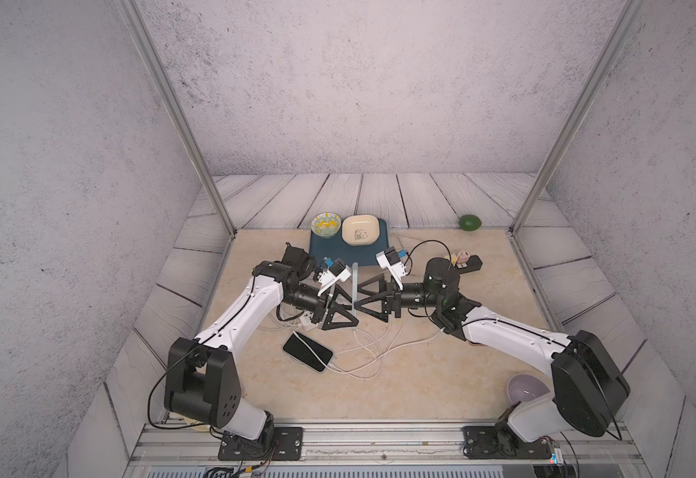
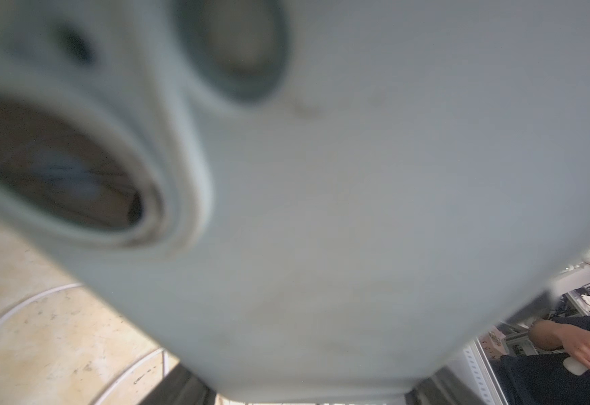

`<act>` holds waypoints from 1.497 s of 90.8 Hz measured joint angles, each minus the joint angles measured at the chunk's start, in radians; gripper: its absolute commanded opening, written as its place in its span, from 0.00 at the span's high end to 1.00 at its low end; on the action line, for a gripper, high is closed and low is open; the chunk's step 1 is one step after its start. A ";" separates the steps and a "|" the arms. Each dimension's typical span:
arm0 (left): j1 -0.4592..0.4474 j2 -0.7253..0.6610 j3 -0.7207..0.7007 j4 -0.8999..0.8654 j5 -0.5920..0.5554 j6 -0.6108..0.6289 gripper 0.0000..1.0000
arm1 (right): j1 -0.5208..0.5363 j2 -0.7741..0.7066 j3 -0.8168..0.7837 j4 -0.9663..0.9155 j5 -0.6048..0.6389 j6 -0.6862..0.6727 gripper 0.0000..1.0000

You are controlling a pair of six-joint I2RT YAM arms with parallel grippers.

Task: Unplug the charging cable from the phone
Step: Pick up the phone at the center of the board, then remove the charging cable from the phone.

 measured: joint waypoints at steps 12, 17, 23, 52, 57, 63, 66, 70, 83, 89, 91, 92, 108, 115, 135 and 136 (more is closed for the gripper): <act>0.001 -0.019 -0.011 0.024 -0.010 -0.016 0.86 | 0.000 -0.032 0.011 -0.107 -0.008 -0.079 0.01; 0.001 -0.019 -0.011 0.031 -0.012 -0.023 0.87 | 0.000 -0.047 0.011 -0.148 -0.008 -0.114 0.01; 0.002 -0.019 -0.011 0.035 -0.019 -0.028 0.88 | 0.000 -0.066 0.011 -0.198 -0.006 -0.156 0.02; 0.018 -0.019 -0.011 0.053 -0.031 -0.052 0.89 | 0.003 -0.134 -0.036 -0.349 0.045 -0.332 0.17; 0.021 -0.019 -0.011 0.056 -0.033 -0.056 0.89 | 0.007 -0.135 -0.052 -0.365 0.064 -0.351 0.18; 0.025 -0.019 -0.011 0.063 -0.033 -0.060 0.89 | 0.016 -0.135 -0.075 -0.381 0.089 -0.375 0.21; 0.027 -0.019 -0.011 0.066 -0.033 -0.061 0.89 | 0.021 -0.135 -0.086 -0.391 0.102 -0.386 0.22; 0.029 -0.019 -0.011 0.069 -0.033 -0.064 0.89 | 0.029 -0.135 -0.096 -0.401 0.114 -0.400 0.24; 0.031 -0.019 -0.011 0.074 -0.034 -0.075 0.89 | 0.051 -0.132 -0.111 -0.407 0.142 -0.425 0.33; 0.033 -0.019 -0.011 0.076 -0.034 -0.077 0.89 | 0.062 -0.123 -0.113 -0.401 0.150 -0.433 0.36; 0.034 -0.019 -0.011 0.076 -0.034 -0.078 0.89 | 0.064 -0.119 -0.113 -0.400 0.153 -0.435 0.37; 0.034 -0.019 -0.011 0.076 -0.034 -0.079 0.89 | 0.066 -0.117 -0.113 -0.398 0.153 -0.435 0.37; 0.035 -0.019 -0.011 0.077 -0.034 -0.080 0.89 | 0.098 -0.074 -0.113 -0.379 0.179 -0.443 0.43; 0.035 -0.019 -0.011 0.077 -0.034 -0.081 0.90 | 0.112 -0.058 -0.113 -0.363 0.189 -0.442 0.44; 0.035 -0.019 -0.011 0.077 -0.034 -0.082 0.90 | 0.142 -0.005 -0.113 -0.301 0.201 -0.433 0.52; 0.035 -0.019 -0.011 0.077 -0.034 -0.082 0.90 | 0.142 -0.003 -0.113 -0.298 0.202 -0.431 0.53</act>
